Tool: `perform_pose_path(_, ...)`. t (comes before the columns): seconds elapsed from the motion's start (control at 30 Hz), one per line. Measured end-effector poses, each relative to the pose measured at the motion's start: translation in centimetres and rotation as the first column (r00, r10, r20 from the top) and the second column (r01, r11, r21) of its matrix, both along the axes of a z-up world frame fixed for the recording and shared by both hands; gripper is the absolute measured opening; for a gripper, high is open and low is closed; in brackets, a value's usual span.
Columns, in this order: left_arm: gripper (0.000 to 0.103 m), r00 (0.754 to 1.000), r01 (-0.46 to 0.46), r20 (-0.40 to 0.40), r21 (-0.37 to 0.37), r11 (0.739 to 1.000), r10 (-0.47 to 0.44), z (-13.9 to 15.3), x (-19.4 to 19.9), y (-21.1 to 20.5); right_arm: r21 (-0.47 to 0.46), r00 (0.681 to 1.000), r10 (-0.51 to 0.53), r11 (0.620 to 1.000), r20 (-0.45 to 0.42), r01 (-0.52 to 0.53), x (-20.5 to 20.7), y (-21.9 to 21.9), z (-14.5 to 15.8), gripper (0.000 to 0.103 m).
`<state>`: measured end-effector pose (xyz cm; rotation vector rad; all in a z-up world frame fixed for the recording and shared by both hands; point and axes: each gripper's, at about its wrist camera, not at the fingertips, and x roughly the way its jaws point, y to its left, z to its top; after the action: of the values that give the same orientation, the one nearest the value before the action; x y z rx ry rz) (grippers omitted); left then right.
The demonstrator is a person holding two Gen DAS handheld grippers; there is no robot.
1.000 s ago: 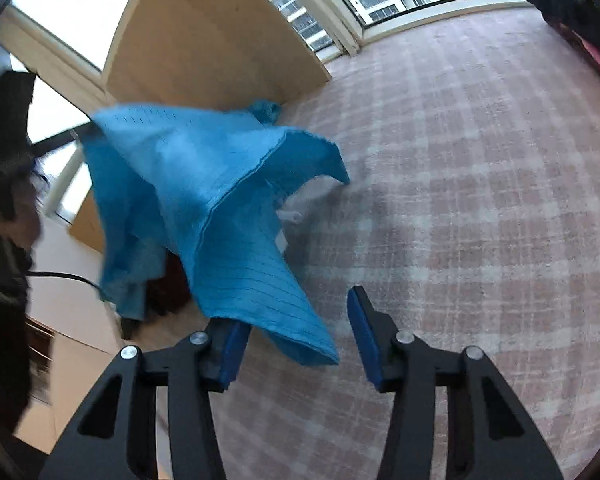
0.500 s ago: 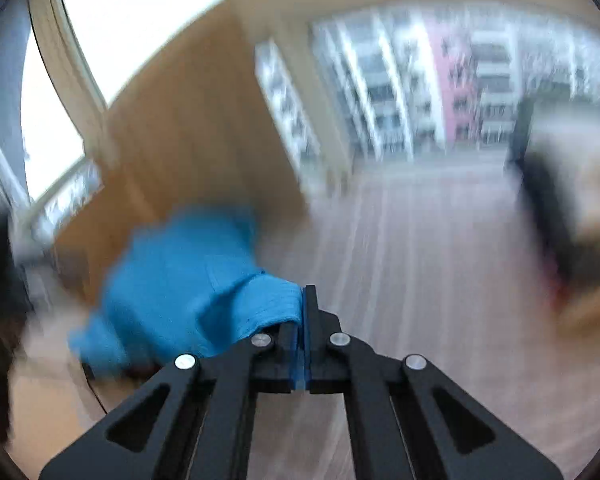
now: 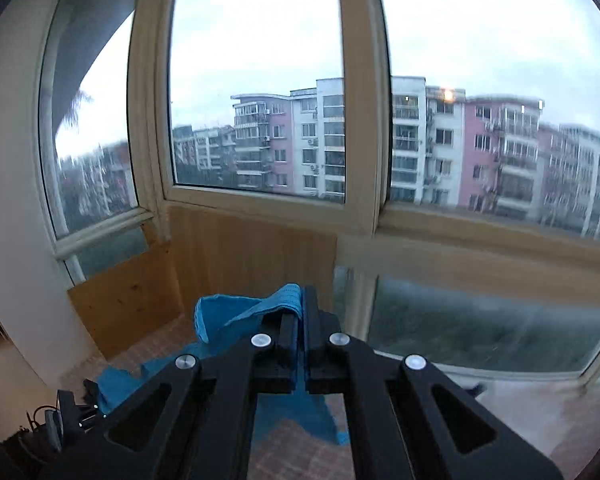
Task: Fold clothes
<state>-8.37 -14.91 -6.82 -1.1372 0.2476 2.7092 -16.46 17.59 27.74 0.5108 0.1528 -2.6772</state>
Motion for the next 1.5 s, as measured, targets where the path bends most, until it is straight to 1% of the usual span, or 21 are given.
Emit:
perform_pose_path(0.07,0.056,0.999,-0.017,-0.032,-0.042,0.999,0.015,0.0,-0.3,1.0,0.05,1.0,-0.018,0.999,-0.02,0.019,1.1,-0.5,2.2,0.001)
perform_pose_path(0.13,0.056,0.998,-0.029,-0.049,-0.047,0.998,0.027,0.4,-1.0,1.4,0.074,0.998,-0.047,0.996,-0.032,0.05,2.2,0.2,4.2,0.001)
perform_pose_path(0.23,0.056,0.997,-0.01,-0.082,-0.012,1.0,0.009,2.1,-1.1,1.8,0.079,0.991,-0.122,0.989,-0.05,0.125,3.7,2.7,6.7,0.001)
perform_pose_path(0.33,0.053,0.993,0.026,-0.116,-0.057,0.998,-0.033,3.9,-1.0,2.3,0.062,0.979,-0.2,0.977,-0.045,0.202,4.5,6.3,8.0,0.001)
perform_pose_path(0.37,0.042,0.992,0.038,-0.116,-0.066,0.997,-0.045,4.2,-1.2,2.4,0.057,0.973,-0.225,0.972,-0.042,0.228,4.8,7.5,8.5,0.001)
perform_pose_path(0.4,0.023,0.993,0.054,-0.102,-0.06,0.997,-0.06,4.5,-1.5,2.4,0.049,0.968,-0.247,0.967,-0.038,0.249,5.1,8.6,8.7,0.001)
perform_pose_path(0.43,0.015,0.993,0.072,-0.085,-0.051,0.996,-0.076,4.8,-2.0,2.4,0.041,0.965,-0.26,0.965,-0.027,0.261,5.4,9.4,8.5,0.001)
perform_pose_path(0.47,0.006,0.993,0.083,-0.079,-0.048,0.995,-0.087,5.0,-2.5,2.4,0.04,0.963,-0.269,0.962,-0.011,0.269,5.7,10.4,8.0,0.001)
perform_pose_path(0.53,0.005,0.993,0.093,-0.074,-0.048,0.994,-0.097,5.4,-3.6,2.6,0.036,0.958,-0.287,0.957,0.022,0.286,6.4,12.3,6.6,0.001)
perform_pose_path(0.6,0.001,0.993,0.102,-0.062,-0.035,0.994,-0.104,5.7,-4.9,3.0,0.034,0.951,-0.304,0.953,0.059,0.302,7.3,14.4,4.0,0.001)
perform_pose_path(0.73,0.001,0.993,0.083,-0.077,-0.109,0.991,-0.092,6.9,-7.5,4.5,0.016,0.934,-0.312,0.949,0.172,0.314,8.6,17.9,-1.3,0.001)
perform_pose_path(0.83,0.001,0.991,0.079,-0.095,-0.167,0.983,-0.096,8.5,-9.8,4.9,0.01,0.905,-0.335,0.939,0.262,0.344,8.3,20.3,-6.7,0.001)
perform_pose_path(0.93,0.001,0.991,0.11,-0.051,-0.194,0.975,-0.122,8.5,-13.1,5.3,-0.007,0.875,-0.356,0.925,0.329,0.379,7.4,22.3,-11.2,0.001)
perform_pose_path(1.1,0.001,0.986,0.166,0.068,-0.274,0.947,-0.153,4.3,-18.6,6.3,-0.035,0.825,-0.401,0.892,0.398,0.45,4.6,25.5,-15.5,0.001)
perform_pose_path(1.23,0.001,0.982,0.18,0.108,-0.317,0.931,-0.153,1.4,-23.2,6.5,-0.014,0.792,-0.442,0.87,0.421,0.493,2.0,26.0,-17.2,0.001)
perform_pose_path(1.27,0.005,0.982,0.175,0.119,-0.312,0.934,-0.144,0.6,-24.5,6.3,-0.007,0.781,-0.449,0.866,0.434,0.501,1.3,26.0,-18.0,0.001)
perform_pose_path(1.3,0.005,0.981,0.174,0.133,-0.298,0.938,-0.14,-0.1,-25.7,6.2,-0.003,0.771,-0.452,0.862,0.448,0.507,0.6,26.3,-18.7,0.001)
perform_pose_path(1.37,0.008,0.972,0.185,0.19,-0.264,0.946,-0.137,-1.6,-26.9,5.7,0.012,0.751,-0.457,0.858,0.477,0.514,-0.7,26.5,-20.2,0.001)
perform_pose_path(1.4,0.013,0.966,0.19,0.219,-0.247,0.95,-0.137,-2.4,-27.5,5.4,0.023,0.74,-0.459,0.857,0.491,0.516,-1.4,26.5,-20.8,0.001)
perform_pose_path(1.43,0.021,0.963,0.194,0.235,-0.252,0.948,-0.135,-3.1,-27.7,5.4,0.032,0.735,-0.459,0.857,0.5,0.514,-1.8,26.5,-21.2,0.001)
perform_pose_path(1.5,0.032,0.958,0.216,0.249,-0.289,0.933,-0.144,-3.9,-26.8,5.2,0.047,0.726,-0.457,0.86,0.513,0.508,-2.6,26.4,-22.1,0.001)
